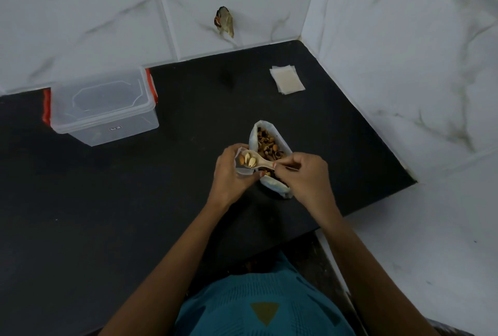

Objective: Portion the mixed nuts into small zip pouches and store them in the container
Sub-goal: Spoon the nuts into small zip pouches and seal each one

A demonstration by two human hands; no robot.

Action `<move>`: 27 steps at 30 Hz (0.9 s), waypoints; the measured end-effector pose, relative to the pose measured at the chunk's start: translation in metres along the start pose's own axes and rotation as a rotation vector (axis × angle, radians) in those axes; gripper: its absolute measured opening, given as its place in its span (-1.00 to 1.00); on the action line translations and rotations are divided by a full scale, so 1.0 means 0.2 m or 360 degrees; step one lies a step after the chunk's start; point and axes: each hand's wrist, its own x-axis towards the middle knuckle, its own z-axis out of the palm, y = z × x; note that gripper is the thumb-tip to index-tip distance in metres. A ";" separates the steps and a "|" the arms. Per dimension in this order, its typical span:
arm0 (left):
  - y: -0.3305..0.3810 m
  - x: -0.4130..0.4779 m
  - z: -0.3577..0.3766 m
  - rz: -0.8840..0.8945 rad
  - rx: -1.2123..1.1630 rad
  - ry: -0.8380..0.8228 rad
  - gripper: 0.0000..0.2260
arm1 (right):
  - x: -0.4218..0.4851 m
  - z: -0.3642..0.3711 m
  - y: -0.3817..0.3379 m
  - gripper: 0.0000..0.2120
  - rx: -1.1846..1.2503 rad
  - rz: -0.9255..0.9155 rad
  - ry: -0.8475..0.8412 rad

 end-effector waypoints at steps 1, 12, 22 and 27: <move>0.01 0.00 0.00 0.0000 -0.0006 -0.0004 -0.46 | 0.00 0.02 0.00 -0.88 -0.0091 -0.0124 0.0026; 0.02 -0.02 0.00 0.0001 -0.0042 0.0072 -0.59 | 0.00 0.12 0.03 -0.96 -0.0705 -0.0801 0.0118; 0.02 -0.03 -0.01 -0.0031 -0.0191 0.0034 -0.52 | 0.00 0.00 0.04 -0.96 -0.0217 -0.0608 0.0283; 0.01 -0.04 -0.01 -0.0087 -0.0210 0.0011 -0.52 | 0.03 -0.11 0.09 -0.93 -0.0088 -0.0273 0.0358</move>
